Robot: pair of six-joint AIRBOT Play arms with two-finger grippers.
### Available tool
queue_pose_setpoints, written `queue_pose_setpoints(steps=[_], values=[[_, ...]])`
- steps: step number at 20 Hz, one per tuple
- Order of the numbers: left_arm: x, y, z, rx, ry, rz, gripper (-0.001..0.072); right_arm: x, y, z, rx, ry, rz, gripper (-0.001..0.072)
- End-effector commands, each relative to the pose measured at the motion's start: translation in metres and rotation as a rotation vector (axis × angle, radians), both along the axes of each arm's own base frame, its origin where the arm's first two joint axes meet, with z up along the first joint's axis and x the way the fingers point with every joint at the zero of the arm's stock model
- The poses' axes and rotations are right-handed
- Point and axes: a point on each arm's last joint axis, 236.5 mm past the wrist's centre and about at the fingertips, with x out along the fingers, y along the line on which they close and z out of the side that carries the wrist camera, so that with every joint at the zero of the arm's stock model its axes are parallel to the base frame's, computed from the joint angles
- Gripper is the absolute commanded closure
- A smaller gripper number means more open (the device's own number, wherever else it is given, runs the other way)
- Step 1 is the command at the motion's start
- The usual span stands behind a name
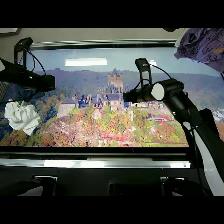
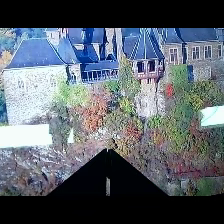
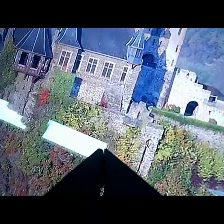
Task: Fold the clothes and pants, and hang the long-sleeved shirts on hangers.
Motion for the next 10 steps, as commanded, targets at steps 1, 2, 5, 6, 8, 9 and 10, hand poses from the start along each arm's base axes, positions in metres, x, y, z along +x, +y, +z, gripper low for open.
queue_pose_setpoints(steps=[1, 2, 5, 6, 8, 9, 10], values=[[-0.0002, -0.0004, 0.0002, -0.001, -0.001, 0.000, 0.0683, 0.0001, 0.0004, 0.0003, 0.000, -0.001, 0.000, 0.0676], [-0.0002, -0.0004, 0.0002, -0.001, -0.001, 0.000, 0.0684, 0.0001, 0.0004, 0.0003, 0.000, -0.001, 0.000, 0.0676], [-0.0001, -0.0004, 0.0003, -0.001, -0.001, 0.000, 0.0683, 0.0000, 0.0005, 0.0003, 0.001, 0.000, 0.000, 0.0676], [-0.0001, -0.0006, 0.0003, -0.001, -0.001, -0.001, 0.0683, 0.0000, 0.0005, 0.0003, 0.001, 0.000, 0.000, 0.0676], [-0.0002, -0.0015, 0.0001, -0.001, -0.001, -0.003, 0.0683, 0.0000, 0.0005, 0.0003, 0.001, 0.000, 0.000, 0.0676], [0.0001, -0.0012, -0.0009, 0.001, 0.001, -0.003, 0.0679, 0.0000, 0.0005, 0.0003, 0.001, 0.000, 0.000, 0.0676], [-0.0009, 0.0000, -0.0029, -0.001, 0.015, 0.011, 0.0577, 0.0000, 0.0005, 0.0003, 0.001, 0.000, 0.000, 0.0676]])
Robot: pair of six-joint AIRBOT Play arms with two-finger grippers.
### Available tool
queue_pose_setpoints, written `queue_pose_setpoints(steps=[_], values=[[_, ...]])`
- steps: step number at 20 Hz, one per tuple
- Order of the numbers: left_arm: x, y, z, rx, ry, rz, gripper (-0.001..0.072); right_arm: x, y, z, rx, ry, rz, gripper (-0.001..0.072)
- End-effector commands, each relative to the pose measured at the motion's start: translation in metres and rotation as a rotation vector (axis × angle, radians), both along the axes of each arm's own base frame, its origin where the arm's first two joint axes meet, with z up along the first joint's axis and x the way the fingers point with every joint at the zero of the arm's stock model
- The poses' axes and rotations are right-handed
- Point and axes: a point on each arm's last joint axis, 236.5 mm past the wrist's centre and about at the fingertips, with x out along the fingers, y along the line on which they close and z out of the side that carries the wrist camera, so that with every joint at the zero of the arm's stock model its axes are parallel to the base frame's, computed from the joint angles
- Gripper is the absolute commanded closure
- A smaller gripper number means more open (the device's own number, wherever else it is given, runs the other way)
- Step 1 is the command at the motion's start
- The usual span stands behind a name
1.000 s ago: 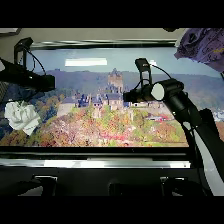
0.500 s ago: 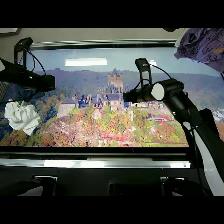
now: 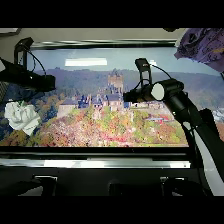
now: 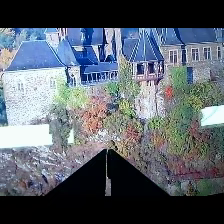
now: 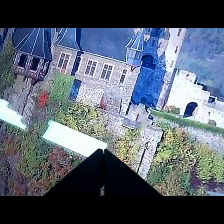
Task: Fold the clothes and pants, and hang the long-sleeved shirts on hangers.
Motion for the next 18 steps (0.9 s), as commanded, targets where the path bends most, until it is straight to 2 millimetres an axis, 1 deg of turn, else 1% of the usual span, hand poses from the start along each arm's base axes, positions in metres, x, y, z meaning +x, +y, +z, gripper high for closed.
queue_pose_setpoints(steps=[1, 2, 3, 6, 9, 11, 13, 14, 16, 18], values=[[-0.003, 0.008, -0.006, 0.015, 0.035, 0.044, 0.0340, 0.000, 0.001, 0.000, 0.001, 0.000, 0.000, 0.0676], [-0.004, 0.024, -0.012, 0.049, 0.064, 0.127, 0.0058, 0.000, 0.000, 0.000, 0.001, 0.000, 0.000, 0.0676], [-0.005, 0.043, -0.018, 0.085, 0.085, 0.215, -0.0013, 0.000, 0.000, 0.000, 0.001, 0.000, 0.000, 0.0676], [-0.014, 0.116, -0.042, 0.211, 0.133, 0.374, -0.0013, 0.000, 0.001, 0.000, 0.001, -0.001, 0.000, 0.0676], [-0.026, 0.179, -0.074, 0.212, 0.181, 0.530, -0.0011, 0.000, 0.000, 0.000, 0.001, 0.000, 0.001, 0.0676], [-0.035, 0.214, -0.093, 0.192, 0.204, 0.652, -0.0010, 0.000, 0.000, 0.000, 0.001, 0.000, 0.001, 0.0676], [-0.035, 0.246, -0.103, 0.174, 0.175, 0.746, -0.0010, 0.000, 0.000, 0.000, 0.000, 0.001, 0.001, 0.0676], [-0.031, 0.260, -0.106, 0.168, 0.144, 0.781, -0.0010, -0.001, 0.000, 0.000, 0.000, 0.002, 0.001, 0.0676], [-0.022, 0.281, -0.112, 0.164, 0.099, 0.816, -0.0010, 0.000, 0.000, 0.000, 0.000, 0.002, 0.001, 0.0676], [-0.019, 0.295, -0.128, 0.159, 0.110, 0.850, -0.0010, 0.000, 0.000, 0.000, 0.000, 0.002, 0.001, 0.0676]])
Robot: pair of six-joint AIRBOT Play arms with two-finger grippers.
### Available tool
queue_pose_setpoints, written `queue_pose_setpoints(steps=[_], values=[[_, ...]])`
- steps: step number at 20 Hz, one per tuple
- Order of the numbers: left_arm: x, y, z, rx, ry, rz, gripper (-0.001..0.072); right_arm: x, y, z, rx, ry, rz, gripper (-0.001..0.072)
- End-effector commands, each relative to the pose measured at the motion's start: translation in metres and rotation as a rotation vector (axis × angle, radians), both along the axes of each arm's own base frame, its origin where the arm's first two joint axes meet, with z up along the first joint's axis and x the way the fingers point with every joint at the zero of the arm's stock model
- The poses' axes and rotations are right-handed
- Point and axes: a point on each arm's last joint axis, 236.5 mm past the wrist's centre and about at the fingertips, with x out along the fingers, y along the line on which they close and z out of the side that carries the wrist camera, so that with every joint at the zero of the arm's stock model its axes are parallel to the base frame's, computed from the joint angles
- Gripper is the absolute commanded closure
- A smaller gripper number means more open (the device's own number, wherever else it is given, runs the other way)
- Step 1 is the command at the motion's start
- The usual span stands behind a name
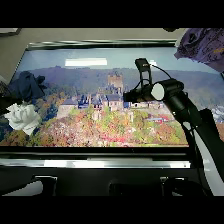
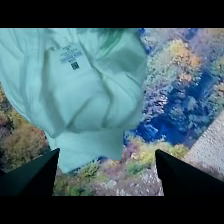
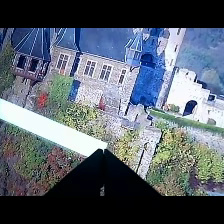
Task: Fold the clothes and pants, and hang the long-sleeved shirts on hangers.
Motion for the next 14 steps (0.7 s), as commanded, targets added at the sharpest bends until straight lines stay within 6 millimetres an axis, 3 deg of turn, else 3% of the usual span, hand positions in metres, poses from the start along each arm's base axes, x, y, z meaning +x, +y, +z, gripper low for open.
queue_pose_setpoints(steps=[1, 6, 10, 11, 12, 13, 14], values=[[0.004, 0.036, -0.027, -0.001, -0.018, 0.097, -0.0011, 0.000, 0.000, 0.000, 0.000, 0.001, 0.001, 0.0676], [-0.003, 0.051, -0.085, -0.054, 0.090, 0.161, -0.0011, 0.000, 0.000, 0.001, 0.001, -0.002, 0.001, 0.0676], [-0.003, 0.045, -0.119, -0.102, 0.144, 0.165, -0.0008, 0.000, 0.000, 0.000, 0.001, -0.002, 0.001, 0.0676], [-0.003, 0.042, -0.124, -0.114, 0.153, 0.167, 0.0057, 0.000, 0.000, 0.000, 0.001, -0.001, 0.001, 0.0676], [-0.002, 0.039, -0.126, -0.127, 0.152, 0.167, 0.0312, 0.000, 0.000, 0.000, 0.001, -0.001, 0.001, 0.0676], [0.000, 0.036, -0.125, -0.140, 0.145, 0.155, 0.0679, 0.000, 0.000, 0.000, 0.001, -0.001, 0.001, 0.0676], [0.003, 0.032, -0.122, -0.152, 0.133, 0.133, 0.0686, 0.000, 0.000, 0.000, 0.000, -0.001, 0.001, 0.0676]])
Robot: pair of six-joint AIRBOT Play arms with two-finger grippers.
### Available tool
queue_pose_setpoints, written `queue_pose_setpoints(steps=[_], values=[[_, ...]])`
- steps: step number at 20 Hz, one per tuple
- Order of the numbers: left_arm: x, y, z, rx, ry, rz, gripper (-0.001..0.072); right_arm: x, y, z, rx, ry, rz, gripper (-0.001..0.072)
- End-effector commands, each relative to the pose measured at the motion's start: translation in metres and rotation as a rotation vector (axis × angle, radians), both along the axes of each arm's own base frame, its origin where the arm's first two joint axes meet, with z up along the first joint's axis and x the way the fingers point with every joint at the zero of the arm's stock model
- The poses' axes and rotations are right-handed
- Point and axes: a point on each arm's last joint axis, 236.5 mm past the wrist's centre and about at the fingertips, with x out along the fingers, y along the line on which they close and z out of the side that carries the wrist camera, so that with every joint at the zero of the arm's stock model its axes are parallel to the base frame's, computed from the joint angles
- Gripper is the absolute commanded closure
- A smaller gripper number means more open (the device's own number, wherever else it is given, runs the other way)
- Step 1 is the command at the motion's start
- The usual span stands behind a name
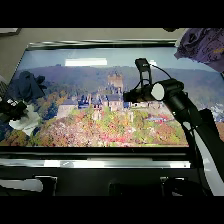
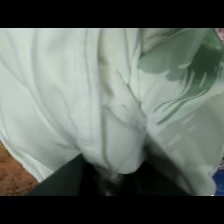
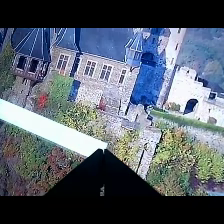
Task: Fold the clothes and pants, and hang the long-sleeved shirts on hangers.
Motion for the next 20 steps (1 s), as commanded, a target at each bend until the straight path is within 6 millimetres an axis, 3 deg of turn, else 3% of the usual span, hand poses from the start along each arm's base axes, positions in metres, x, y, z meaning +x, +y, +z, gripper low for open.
queue_pose_setpoints(steps=[1, 4, 5, 6, 8, 12, 15, 17, 20], values=[[0.008, -0.017, -0.001, -0.070, -0.027, -0.037, 0.0687, 0.000, 0.000, 0.000, 0.001, 0.000, 0.001, 0.0676], [0.021, -0.036, 0.036, -0.109, -0.139, -0.055, 0.0688, -0.005, 0.000, -0.002, -0.005, 0.022, 0.004, 0.0671], [0.026, -0.046, 0.053, -0.110, -0.179, -0.076, 0.0689, -0.009, -0.002, -0.002, -0.005, 0.037, -0.001, 0.0629], [0.032, -0.061, 0.075, -0.104, -0.226, -0.106, 0.0689, -0.012, -0.003, -0.001, 0.000, 0.053, -0.016, 0.0583], [0.042, -0.102, 0.123, -0.087, -0.330, -0.200, 0.0689, -0.020, -0.005, 0.001, 0.009, 0.084, -0.041, 0.0576], [0.047, -0.230, 0.207, -0.213, -0.555, -0.387, 0.0689, -0.039, -0.015, 0.012, -0.009, 0.117, -0.046, 0.0576], [0.039, -0.337, 0.252, -0.387, -0.701, -0.544, 0.0689, -0.056, -0.035, 0.023, -0.080, 0.124, -0.046, 0.0576], [0.029, -0.399, 0.260, -0.470, -0.736, -0.643, 0.0688, -0.068, -0.057, 0.031, -0.154, 0.123, -0.058, 0.0576], [0.013, -0.480, 0.243, -0.539, -0.723, -0.775, 0.0688, -0.088, -0.101, 0.046, -0.273, 0.133, -0.156, 0.0576]])
